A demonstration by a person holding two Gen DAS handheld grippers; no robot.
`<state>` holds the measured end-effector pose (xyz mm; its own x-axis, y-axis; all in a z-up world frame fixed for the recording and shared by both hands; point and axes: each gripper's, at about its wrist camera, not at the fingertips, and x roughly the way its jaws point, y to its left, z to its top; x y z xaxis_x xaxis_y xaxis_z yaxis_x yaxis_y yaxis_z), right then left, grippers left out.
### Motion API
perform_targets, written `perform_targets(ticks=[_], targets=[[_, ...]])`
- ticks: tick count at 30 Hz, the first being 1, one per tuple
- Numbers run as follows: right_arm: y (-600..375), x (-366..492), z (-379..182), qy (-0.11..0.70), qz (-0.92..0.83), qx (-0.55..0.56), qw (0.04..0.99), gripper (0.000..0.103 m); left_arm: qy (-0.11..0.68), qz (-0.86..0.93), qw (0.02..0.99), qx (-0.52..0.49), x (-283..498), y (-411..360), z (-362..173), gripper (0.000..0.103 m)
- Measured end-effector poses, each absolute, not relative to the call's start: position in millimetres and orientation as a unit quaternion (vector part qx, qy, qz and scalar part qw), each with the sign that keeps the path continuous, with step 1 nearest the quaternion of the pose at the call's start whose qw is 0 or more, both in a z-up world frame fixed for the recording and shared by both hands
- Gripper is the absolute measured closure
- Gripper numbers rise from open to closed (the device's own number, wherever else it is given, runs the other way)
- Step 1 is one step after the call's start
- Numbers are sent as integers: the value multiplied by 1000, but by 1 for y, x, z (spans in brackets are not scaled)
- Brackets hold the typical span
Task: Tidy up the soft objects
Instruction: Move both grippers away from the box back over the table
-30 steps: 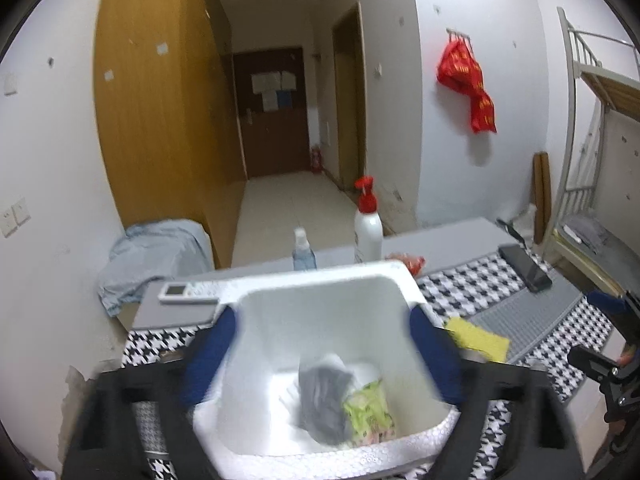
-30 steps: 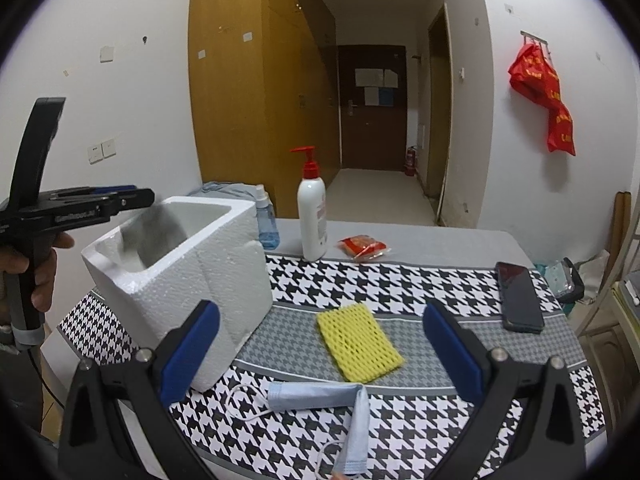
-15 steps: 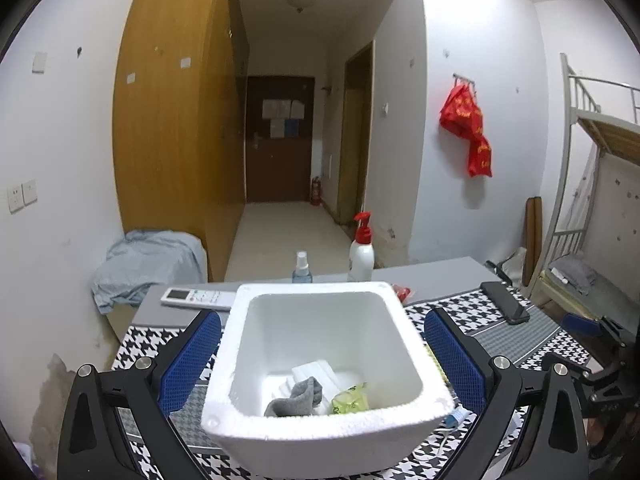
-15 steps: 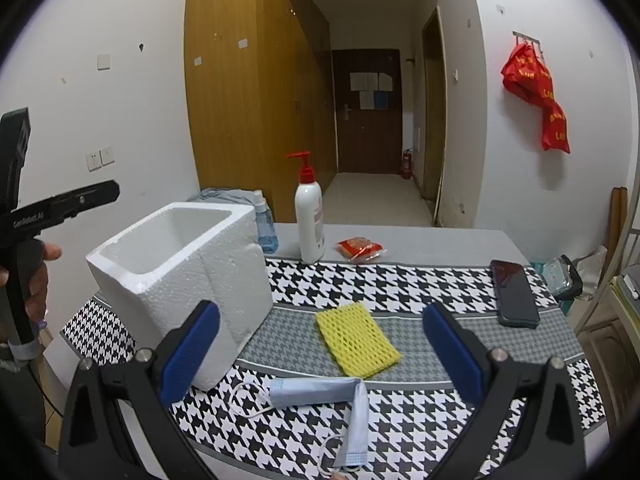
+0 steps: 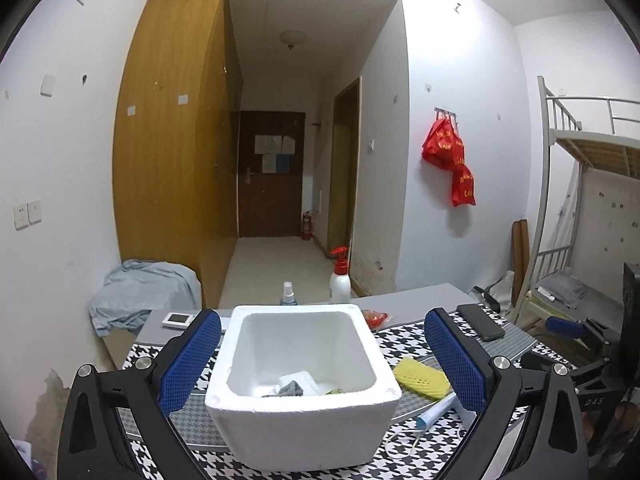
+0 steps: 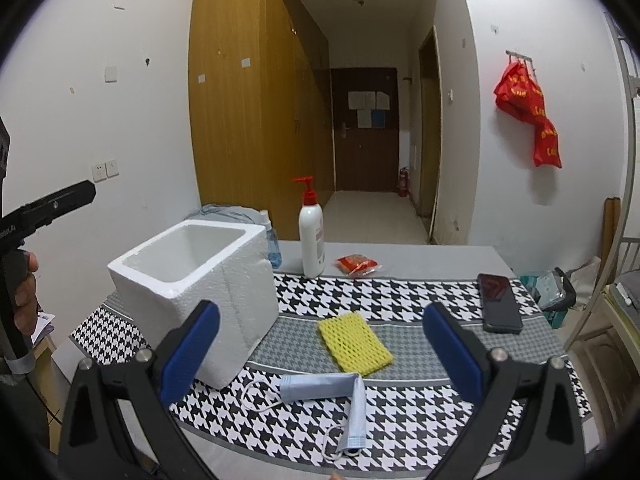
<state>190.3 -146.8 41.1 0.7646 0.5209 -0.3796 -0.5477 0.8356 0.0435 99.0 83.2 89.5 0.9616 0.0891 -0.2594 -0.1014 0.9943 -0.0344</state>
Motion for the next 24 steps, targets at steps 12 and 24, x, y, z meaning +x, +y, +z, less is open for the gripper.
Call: perform_targets(ticks=[12,24], targets=[[-140,160,42,177,274,-41,944,0,106,49,993,2,77,66,76,1],[-155,143,34,159,254,-56,953,1,93,-3,996,2,72,43,45,1]])
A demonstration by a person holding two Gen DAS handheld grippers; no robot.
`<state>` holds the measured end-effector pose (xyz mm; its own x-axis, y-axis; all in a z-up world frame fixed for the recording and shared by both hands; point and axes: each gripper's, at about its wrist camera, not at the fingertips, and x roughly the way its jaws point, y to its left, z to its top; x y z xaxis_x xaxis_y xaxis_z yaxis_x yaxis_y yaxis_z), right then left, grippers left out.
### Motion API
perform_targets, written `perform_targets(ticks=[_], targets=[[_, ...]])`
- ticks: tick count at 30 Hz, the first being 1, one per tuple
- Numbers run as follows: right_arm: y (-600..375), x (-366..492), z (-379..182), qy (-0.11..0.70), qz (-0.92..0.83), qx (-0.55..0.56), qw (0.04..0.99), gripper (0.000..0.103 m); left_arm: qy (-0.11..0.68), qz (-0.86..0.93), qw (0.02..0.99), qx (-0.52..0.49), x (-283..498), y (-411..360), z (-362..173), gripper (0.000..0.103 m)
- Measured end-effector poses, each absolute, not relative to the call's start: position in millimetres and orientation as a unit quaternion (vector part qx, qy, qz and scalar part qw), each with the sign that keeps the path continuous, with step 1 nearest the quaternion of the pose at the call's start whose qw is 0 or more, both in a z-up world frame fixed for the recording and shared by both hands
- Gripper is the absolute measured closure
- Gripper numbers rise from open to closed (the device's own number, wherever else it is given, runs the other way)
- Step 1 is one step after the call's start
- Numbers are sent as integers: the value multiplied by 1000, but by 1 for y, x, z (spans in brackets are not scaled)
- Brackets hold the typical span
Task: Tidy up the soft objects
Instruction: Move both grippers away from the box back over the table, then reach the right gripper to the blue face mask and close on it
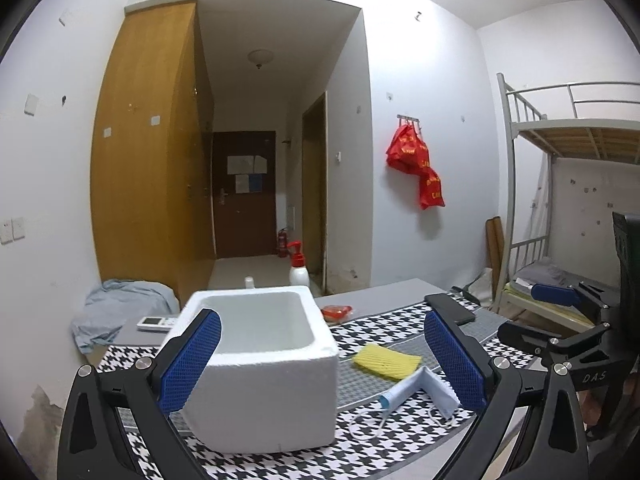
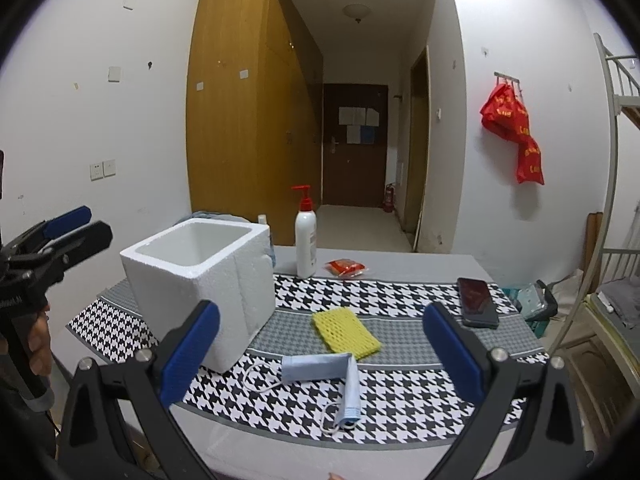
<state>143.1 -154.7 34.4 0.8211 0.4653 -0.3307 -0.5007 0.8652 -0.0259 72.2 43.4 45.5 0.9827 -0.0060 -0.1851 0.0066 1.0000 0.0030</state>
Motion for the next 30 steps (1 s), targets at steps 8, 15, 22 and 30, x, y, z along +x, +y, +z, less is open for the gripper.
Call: perform_targets(ticks=[8,15,22,30], targets=[[-160,142,18,165,251,-53,952,0,75,-10,997,22,64,30,31,1],[-167,142,5,168,261,-49,950,0,88,-41,995,28,69,12,16,1],[-171,144,-5,176,253,-49,950,1,114,-58,992,19,79,5,-2,1],[-181,165,-29,211,251,-34,944,1,142,-78,987,9,89,-6,-22,1]])
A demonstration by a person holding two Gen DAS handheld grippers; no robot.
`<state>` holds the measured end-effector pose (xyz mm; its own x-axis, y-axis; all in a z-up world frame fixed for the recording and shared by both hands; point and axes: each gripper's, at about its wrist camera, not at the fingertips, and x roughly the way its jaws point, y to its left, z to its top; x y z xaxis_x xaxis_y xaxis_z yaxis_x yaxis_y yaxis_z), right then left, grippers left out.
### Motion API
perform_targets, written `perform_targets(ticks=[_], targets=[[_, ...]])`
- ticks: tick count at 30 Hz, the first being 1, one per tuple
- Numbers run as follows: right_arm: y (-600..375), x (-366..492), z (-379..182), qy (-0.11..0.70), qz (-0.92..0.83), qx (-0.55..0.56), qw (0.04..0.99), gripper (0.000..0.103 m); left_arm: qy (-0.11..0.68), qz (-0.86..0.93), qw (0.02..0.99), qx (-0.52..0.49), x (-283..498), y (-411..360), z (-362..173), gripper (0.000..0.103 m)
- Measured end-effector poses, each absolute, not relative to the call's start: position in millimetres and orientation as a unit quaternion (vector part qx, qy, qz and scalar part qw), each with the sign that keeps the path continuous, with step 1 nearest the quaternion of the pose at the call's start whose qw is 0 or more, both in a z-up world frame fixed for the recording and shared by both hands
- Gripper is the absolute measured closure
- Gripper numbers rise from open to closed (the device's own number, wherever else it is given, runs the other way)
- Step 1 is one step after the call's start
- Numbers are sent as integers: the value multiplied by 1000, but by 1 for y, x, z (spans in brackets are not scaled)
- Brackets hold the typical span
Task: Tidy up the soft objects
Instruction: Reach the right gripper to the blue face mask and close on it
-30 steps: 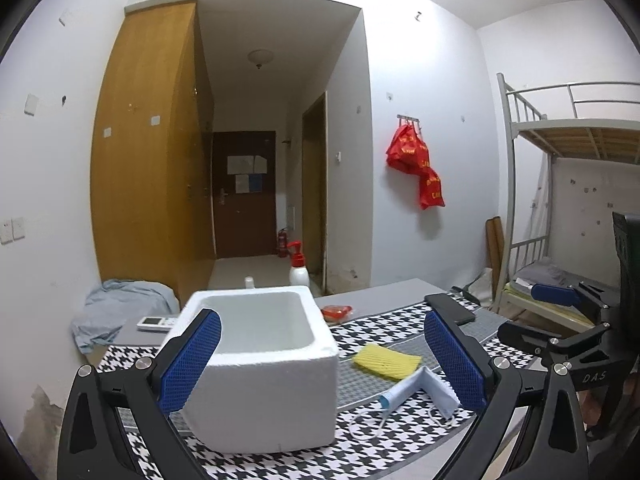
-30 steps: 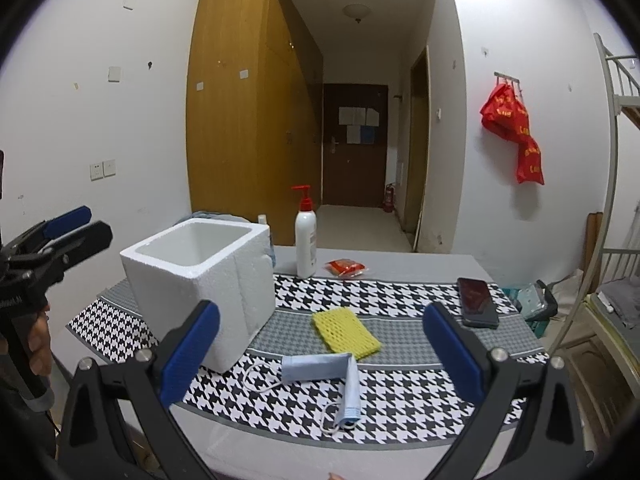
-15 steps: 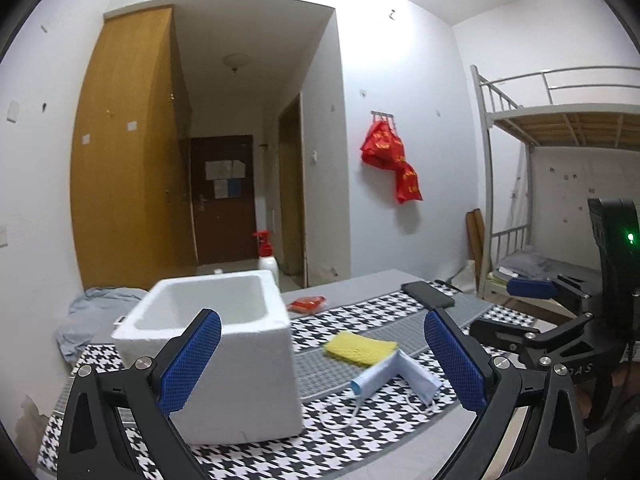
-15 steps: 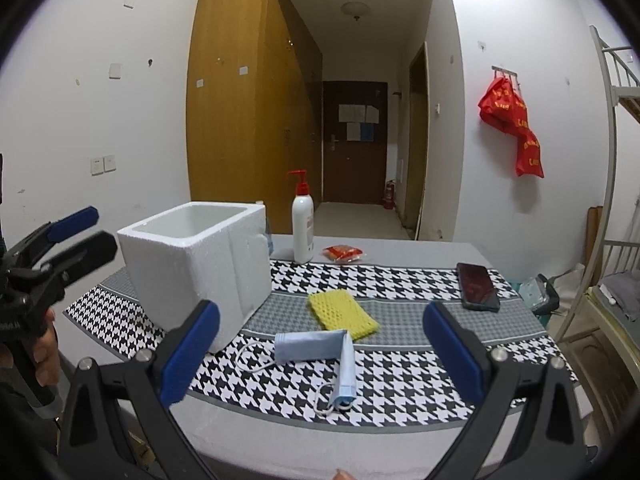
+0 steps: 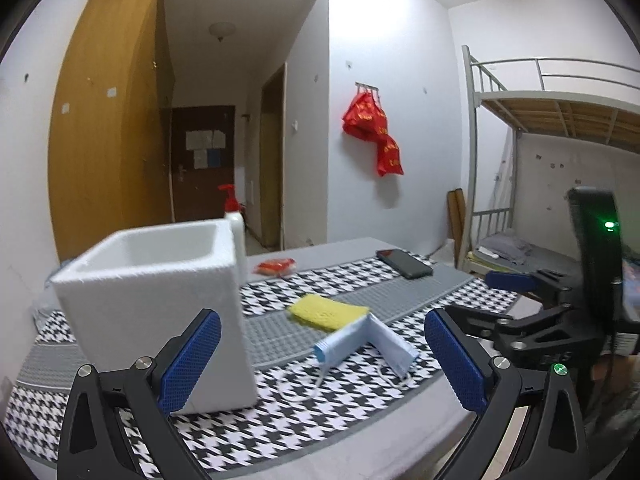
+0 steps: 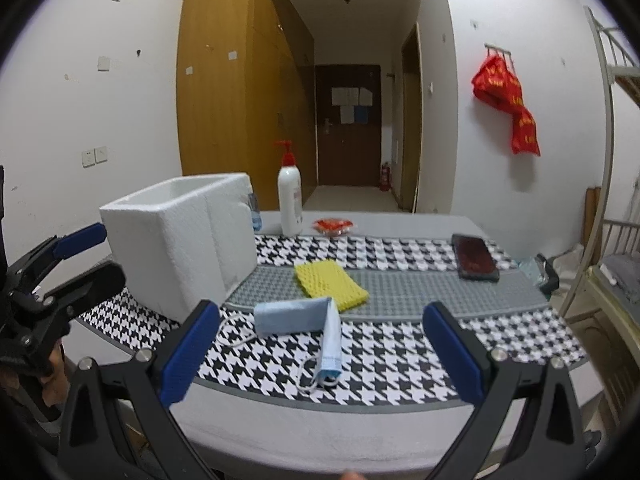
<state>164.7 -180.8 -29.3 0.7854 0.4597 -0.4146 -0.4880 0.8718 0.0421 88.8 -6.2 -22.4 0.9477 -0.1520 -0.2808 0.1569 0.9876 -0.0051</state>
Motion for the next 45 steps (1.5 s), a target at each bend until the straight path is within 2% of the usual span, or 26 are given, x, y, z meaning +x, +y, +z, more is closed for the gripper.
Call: perform_targets(ticks=[19,25,38,41,45], targets=[[-181,209,-71,275,255,-37,926,1,216,-101,971,20,126,-26,-63,1],[-177,221,-80,290,262,-41,920,5,227,-102,968,17,136,-26,-65,1],[-156,242,-96,327,282,-60,900,39,234,-97,967,18,147,-25,-65,1],[-155,246,-97,334,282,-61,898,42,232,-97,968,15,147,-25,-63,1],[-155,250,-103,351,281,-58,891,56,236,-101,966,15,149,-28,-66,1]])
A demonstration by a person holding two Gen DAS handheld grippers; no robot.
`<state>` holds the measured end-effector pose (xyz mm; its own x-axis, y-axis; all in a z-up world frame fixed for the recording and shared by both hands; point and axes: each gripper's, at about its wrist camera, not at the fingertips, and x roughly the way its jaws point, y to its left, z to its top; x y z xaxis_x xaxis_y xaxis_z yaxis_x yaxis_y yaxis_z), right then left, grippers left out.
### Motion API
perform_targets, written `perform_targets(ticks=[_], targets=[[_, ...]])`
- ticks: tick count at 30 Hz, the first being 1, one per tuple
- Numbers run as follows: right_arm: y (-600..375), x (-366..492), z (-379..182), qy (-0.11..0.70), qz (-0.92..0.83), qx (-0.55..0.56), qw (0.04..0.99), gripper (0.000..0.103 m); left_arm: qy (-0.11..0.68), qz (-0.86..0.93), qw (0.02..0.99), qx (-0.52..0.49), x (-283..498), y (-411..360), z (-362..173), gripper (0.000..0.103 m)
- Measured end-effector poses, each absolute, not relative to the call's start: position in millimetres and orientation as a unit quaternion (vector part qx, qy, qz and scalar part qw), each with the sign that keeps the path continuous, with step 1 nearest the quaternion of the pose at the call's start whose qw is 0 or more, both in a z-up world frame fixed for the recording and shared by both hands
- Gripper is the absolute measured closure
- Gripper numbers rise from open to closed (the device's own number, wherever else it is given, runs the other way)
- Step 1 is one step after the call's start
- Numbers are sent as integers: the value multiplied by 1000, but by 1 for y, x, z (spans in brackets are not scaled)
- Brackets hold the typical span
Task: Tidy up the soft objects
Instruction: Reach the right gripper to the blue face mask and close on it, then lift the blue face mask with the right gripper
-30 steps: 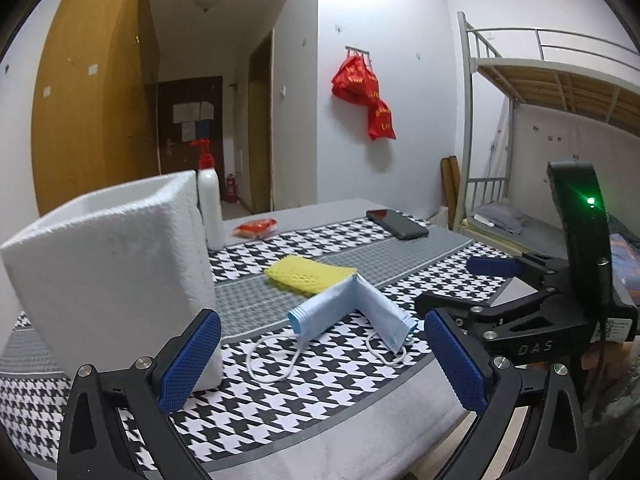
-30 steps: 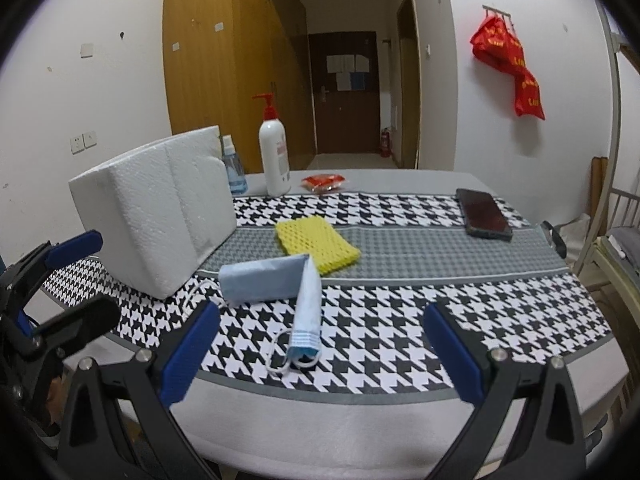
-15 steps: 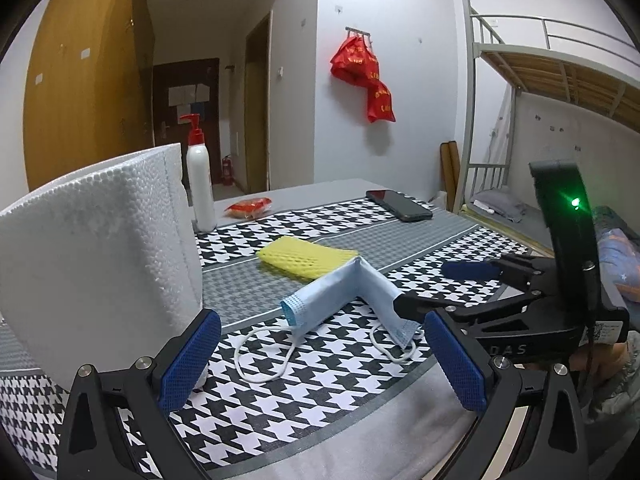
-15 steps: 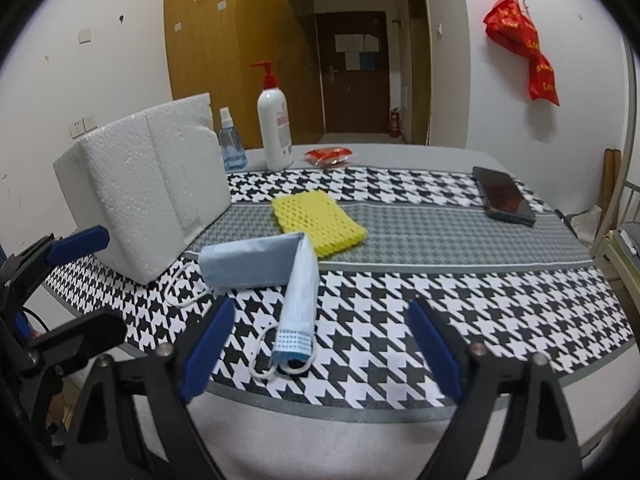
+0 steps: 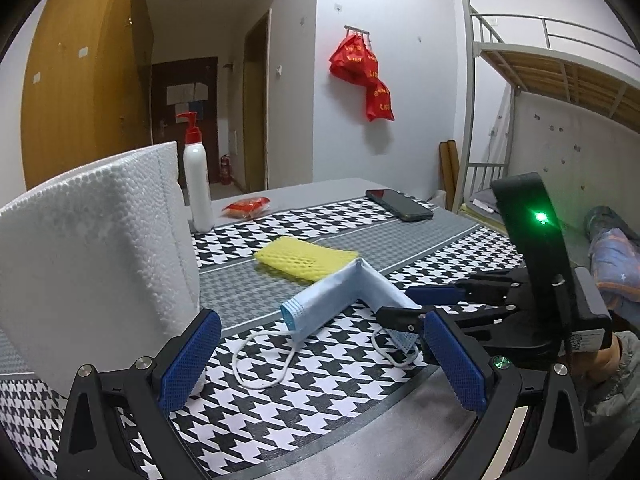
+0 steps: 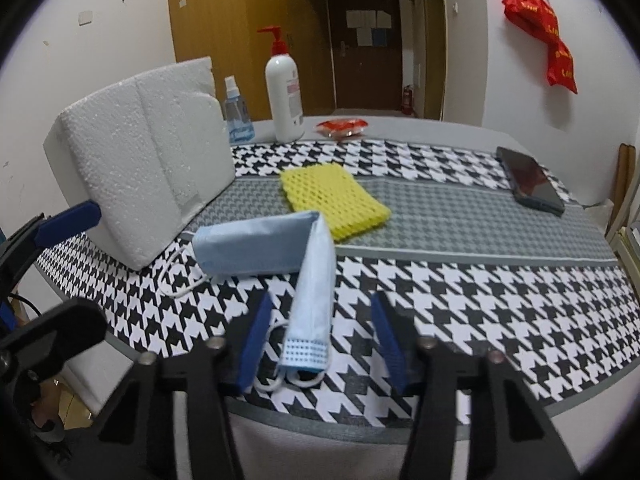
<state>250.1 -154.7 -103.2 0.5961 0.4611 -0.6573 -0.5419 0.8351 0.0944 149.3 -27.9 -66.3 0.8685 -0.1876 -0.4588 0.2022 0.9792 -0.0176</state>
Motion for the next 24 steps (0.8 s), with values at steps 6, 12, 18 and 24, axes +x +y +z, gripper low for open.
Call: perform_targets(ticks=[6,12,18,24], targets=[[-154,253,-110,365,284,-56,885,62,238,-100,966,19,151,-32,-67,1],[-155,252,-109,357,276,-61,890,66,239,-99,966,18,151,-33,-67,1],[-155,254,-111,364,278,-57,887,82,239,-101,966,20,151,-34,-68,1],[-157,257,-112,369,287,-46,883,82,239,-101,965,20,152,-35,-67,1]])
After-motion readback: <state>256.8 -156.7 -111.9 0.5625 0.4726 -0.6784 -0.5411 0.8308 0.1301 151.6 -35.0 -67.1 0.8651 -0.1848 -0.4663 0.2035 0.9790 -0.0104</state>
